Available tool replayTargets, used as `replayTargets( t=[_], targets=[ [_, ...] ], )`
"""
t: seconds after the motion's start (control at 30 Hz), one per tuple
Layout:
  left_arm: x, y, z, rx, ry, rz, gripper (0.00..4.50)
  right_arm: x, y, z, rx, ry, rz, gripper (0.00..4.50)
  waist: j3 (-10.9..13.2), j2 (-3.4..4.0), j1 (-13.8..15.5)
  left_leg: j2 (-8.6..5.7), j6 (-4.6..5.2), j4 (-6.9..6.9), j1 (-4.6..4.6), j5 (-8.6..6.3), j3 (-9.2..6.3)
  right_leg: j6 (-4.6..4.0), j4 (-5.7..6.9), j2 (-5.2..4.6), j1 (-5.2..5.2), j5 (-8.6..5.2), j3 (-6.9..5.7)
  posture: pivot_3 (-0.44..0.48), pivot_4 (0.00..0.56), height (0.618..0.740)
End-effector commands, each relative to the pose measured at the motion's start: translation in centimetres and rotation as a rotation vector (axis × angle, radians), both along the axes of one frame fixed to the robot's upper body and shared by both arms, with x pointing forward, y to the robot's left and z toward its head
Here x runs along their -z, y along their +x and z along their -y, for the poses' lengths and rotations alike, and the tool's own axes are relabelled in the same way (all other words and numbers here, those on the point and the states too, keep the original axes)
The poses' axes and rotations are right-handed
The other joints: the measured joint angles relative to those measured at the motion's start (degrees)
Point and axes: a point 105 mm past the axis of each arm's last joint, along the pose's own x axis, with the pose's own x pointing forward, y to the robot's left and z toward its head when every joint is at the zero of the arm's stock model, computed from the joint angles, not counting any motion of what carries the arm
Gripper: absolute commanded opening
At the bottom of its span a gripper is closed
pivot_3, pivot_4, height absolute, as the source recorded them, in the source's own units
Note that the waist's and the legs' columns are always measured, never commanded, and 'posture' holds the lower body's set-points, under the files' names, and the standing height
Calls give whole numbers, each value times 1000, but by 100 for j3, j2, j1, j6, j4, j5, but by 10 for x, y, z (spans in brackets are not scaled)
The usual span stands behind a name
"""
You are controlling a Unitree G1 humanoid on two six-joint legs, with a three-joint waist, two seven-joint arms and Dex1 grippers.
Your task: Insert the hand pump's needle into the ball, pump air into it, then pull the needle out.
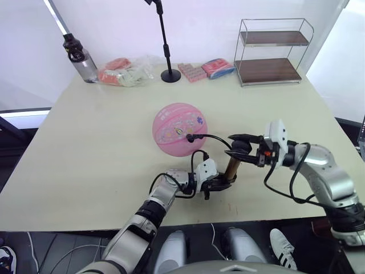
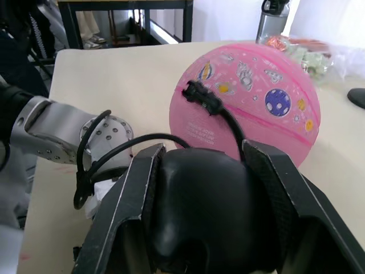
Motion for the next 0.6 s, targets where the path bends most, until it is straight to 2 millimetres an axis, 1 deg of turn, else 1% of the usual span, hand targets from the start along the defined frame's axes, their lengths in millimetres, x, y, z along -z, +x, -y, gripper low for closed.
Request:
replayTargets(
  t=[0.03,0.27,0.37,0.47,0.6],
  targets=[
    [64,-25,-42,-92,217,-221,1107,-63,-8,3,-48,100,109,1653,19,12,3,0,0,0,-1,0,0,0,0,0,0,0,0,0,150,740],
    [64,-25,-42,-90,218,-222,1107,-111,-16,12,-77,126,150,1653,28,10,2,4,0,0,-4,0,-2,0,0,-3,-3,0,0,0,150,740],
    [64,-24,-42,-91,219,-221,1107,-141,-21,17,-90,162,184,1653,32,13,3,4,0,0,-5,0,-1,0,0,-5,-5,0,1,0,150,740],
    [64,-24,-42,-91,219,-222,1107,-155,-24,19,-96,179,193,1653,47,-1,10,6,0,0,-9,0,-4,0,0,-6,-8,1,-2,0,150,740],
    [64,-25,-41,-88,217,-222,1107,-168,-27,19,-102,224,187,1653,59,13,16,4,1,2,-30,1,4,1,2,-14,-27,2,2,0,150,740]
  ],
)
